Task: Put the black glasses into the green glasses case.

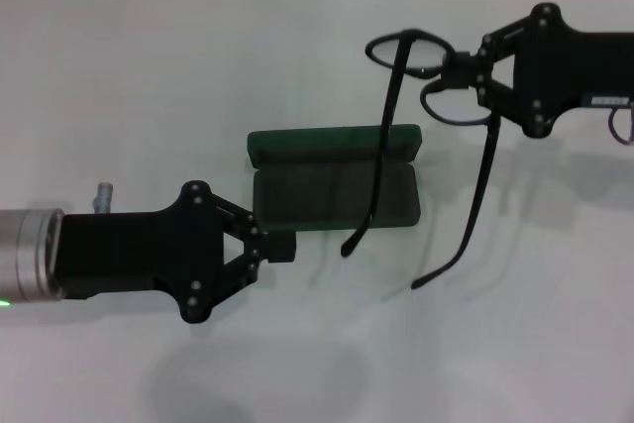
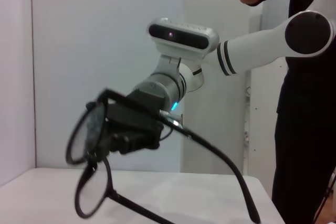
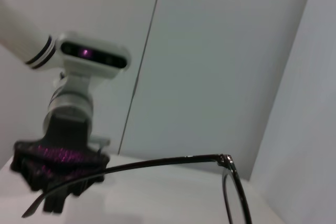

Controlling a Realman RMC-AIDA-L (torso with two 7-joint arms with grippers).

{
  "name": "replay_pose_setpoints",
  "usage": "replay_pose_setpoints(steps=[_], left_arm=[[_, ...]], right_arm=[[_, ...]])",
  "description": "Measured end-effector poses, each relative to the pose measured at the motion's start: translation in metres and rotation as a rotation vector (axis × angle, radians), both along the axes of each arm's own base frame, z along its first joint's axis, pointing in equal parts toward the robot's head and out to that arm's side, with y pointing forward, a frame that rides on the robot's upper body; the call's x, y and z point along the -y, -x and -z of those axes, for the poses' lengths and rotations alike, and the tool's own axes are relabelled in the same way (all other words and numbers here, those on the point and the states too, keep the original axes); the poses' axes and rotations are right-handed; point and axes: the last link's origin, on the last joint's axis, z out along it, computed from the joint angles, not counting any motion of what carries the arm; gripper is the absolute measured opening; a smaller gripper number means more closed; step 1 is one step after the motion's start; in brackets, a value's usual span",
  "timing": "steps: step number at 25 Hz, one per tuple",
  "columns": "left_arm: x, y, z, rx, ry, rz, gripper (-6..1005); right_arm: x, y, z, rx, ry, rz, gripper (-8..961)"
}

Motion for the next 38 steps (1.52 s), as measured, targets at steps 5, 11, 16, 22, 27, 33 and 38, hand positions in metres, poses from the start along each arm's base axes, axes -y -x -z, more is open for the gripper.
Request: replay_pose_setpoints(steps=[5,11,16,22,27,33,38], left_arm=[[0.001,-0.001,0.005,0.004,0.01,-0.006,-2],[0.003,-0.005,0.017,0.002,0.046,0.013,-2],[0.004,-0.007,0.02,0.004,0.048,0.018,-2],[0.002,-0.014,0.028,0.034,0.061,0.044,-2],[-0.001,-0.022,0.033,0.05,0.071,0.072,-1],[-0.006,-0.031,0.035,0.068,0.077,0.095,-1],[-0.009,-0.039,0.038,0.083,0.098,0.111,-1]], right_arm=[[-0.003,0.01,-0.005,-0.112,-0.014,0.012,46],[-0.006,0.035,0.002,-0.245,0.052,-0.007,46],[-0.008,0.052,0.012,-0.332,0.109,0.0,45],[-0.007,0.066,0.03,-0.381,0.192,0.02,45],[-0.004,0.073,0.041,-0.399,0.25,0.036,46],[0.001,0.071,0.047,-0.432,0.271,0.056,46],[0.007,0.067,0.055,-0.406,0.27,0.043,46]])
